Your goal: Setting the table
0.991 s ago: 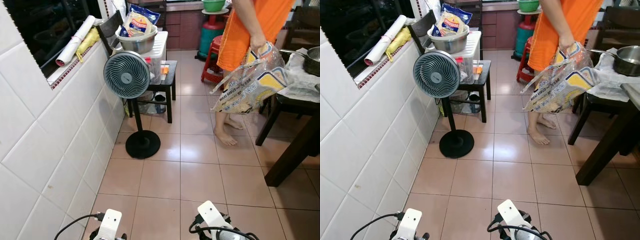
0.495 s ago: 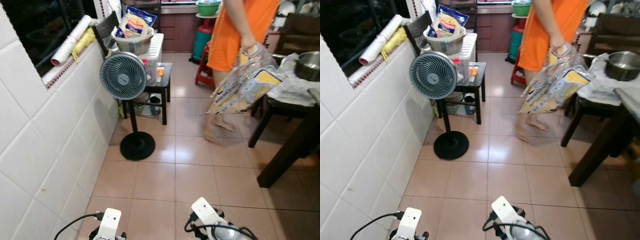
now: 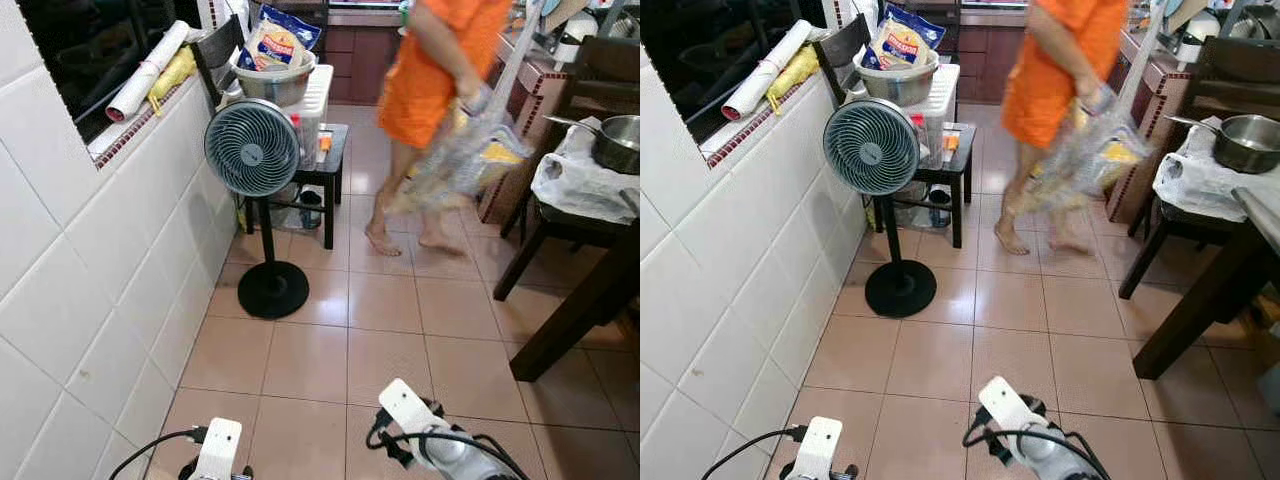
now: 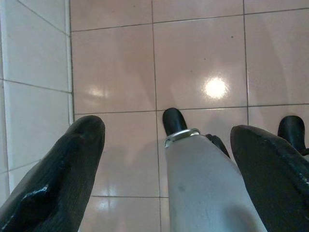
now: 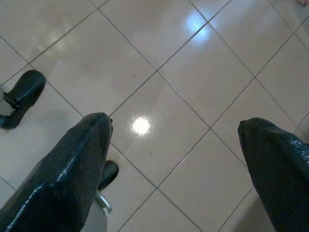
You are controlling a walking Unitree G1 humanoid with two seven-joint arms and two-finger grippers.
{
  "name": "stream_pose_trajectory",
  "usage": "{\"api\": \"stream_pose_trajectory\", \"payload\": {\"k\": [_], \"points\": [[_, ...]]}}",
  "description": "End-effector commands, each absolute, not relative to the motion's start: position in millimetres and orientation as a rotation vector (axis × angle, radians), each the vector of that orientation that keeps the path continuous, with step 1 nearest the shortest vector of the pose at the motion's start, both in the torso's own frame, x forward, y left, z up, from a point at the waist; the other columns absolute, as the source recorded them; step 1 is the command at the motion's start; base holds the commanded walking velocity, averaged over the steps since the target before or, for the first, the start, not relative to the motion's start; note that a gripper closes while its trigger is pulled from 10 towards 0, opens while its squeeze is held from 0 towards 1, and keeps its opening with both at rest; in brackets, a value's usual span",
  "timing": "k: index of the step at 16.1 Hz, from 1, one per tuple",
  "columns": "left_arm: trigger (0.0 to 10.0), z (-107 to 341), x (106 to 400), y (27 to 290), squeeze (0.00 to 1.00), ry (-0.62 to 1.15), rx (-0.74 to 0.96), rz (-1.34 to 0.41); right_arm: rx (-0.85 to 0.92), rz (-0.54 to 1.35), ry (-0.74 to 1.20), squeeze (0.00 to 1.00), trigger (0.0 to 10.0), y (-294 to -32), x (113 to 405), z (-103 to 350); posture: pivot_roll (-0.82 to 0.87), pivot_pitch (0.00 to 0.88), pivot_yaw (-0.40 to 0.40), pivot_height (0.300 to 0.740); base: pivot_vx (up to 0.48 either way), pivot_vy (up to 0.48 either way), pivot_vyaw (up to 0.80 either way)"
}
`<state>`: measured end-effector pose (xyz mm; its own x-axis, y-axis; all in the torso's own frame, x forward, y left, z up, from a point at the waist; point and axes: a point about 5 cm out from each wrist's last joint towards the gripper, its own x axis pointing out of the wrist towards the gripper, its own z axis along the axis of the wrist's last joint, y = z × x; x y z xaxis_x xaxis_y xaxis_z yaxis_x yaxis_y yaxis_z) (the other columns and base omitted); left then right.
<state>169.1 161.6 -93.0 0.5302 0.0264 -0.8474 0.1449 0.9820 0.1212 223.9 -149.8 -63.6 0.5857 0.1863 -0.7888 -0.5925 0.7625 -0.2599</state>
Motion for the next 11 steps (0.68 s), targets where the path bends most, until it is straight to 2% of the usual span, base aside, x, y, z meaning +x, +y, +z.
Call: {"api": "stream_pose_trajectory", "payload": {"k": [1, 5, 11], "points": [[10.0, -91.7, 172.1, 163.3, 0.00, 1.008, 0.182, -0.073, -0.544, 0.492, 0.839, 0.00, 10.0, -151.6, 220.0, -65.8, -0.01, 0.000, -0.002, 0.740, 0.000, 0.000, 0.00], [10.0, -91.0, 173.5, 162.0, 0.00, 1.000, 0.177, -0.097, -0.551, 0.504, 0.856, 0.00, 10.0, -151.9, 213.8, -69.5, -0.02, 0.000, 0.006, 0.740, 0.000, 0.000, 0.00], [10.0, -92.6, 170.1, 161.1, 0.00, 1.013, 0.182, -0.105, -0.555, 0.500, 0.853, 0.00, 10.0, -152.3, 214.4, -69.1, -0.02, 0.008, 0.016, 0.740, 0.000, 0.310, 0.00]]}}
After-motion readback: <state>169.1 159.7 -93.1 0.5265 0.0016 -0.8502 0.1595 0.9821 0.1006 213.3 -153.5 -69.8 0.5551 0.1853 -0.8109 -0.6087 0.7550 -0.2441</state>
